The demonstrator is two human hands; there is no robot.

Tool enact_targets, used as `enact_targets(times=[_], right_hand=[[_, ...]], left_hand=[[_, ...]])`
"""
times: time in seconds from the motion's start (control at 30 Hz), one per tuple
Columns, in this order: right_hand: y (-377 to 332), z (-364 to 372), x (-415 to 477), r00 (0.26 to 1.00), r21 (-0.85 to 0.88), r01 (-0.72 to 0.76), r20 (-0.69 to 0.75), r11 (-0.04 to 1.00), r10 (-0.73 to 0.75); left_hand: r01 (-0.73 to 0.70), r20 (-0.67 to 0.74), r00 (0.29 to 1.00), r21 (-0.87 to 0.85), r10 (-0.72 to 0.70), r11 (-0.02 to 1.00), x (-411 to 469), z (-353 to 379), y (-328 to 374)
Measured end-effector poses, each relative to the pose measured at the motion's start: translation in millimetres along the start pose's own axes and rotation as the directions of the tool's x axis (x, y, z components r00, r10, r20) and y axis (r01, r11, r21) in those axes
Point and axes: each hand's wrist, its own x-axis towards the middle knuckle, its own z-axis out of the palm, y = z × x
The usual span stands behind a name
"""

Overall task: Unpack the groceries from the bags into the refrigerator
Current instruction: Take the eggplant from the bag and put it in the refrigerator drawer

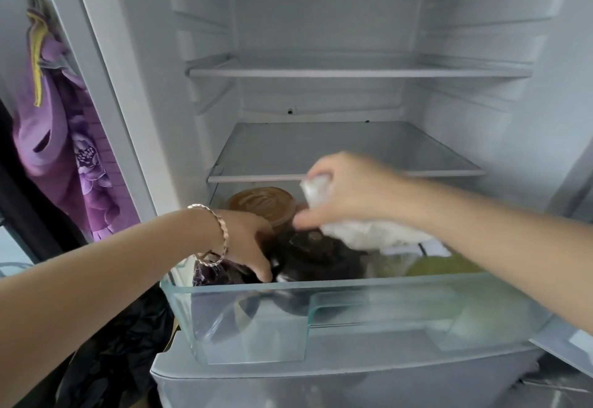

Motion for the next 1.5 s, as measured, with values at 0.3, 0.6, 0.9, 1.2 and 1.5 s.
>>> enact_targets(times=[0.3, 0.6, 0.9, 1.2, 1.5], right_hand=[[52.1, -53.5, -53.9, 0.982, 0.055, -0.100, 0.166, 0.993, 0.090], [42.2, -26.7, -57.8, 0.988, -0.513, 0.124, 0.146, 0.849, -0.056], [56.3, -12.4, -13.4, 0.983, -0.602, -0.067, -0.176, 0.796, -0.050], [81.9, 15.2, 47.0, 0.917, -0.507, -0.182, -0.397, 0.843, -0.041], [87.7, -1.0, 44.7, 0.926, 0.361, -0.146, -0.278, 0.921, 0.255]], left_hand=[[-0.136, -0.325, 0.910, 0.356, 0.259, 0.924, -38.7, 39.8, 70.2], [-0.049, -0.553, 0.768, 0.451, 0.323, 0.891, -17.5, 43.7, 58.2], [0.149, -0.685, 0.712, 0.365, 0.156, 0.919, 42.1, 4.3, 53.4], [0.271, -0.767, 0.640, 0.282, 0.047, 0.920, 95.4, -17.3, 49.2], [-0.338, -0.721, 0.676, -0.122, 0.151, 0.933, 81.3, -14.9, 59.5]])
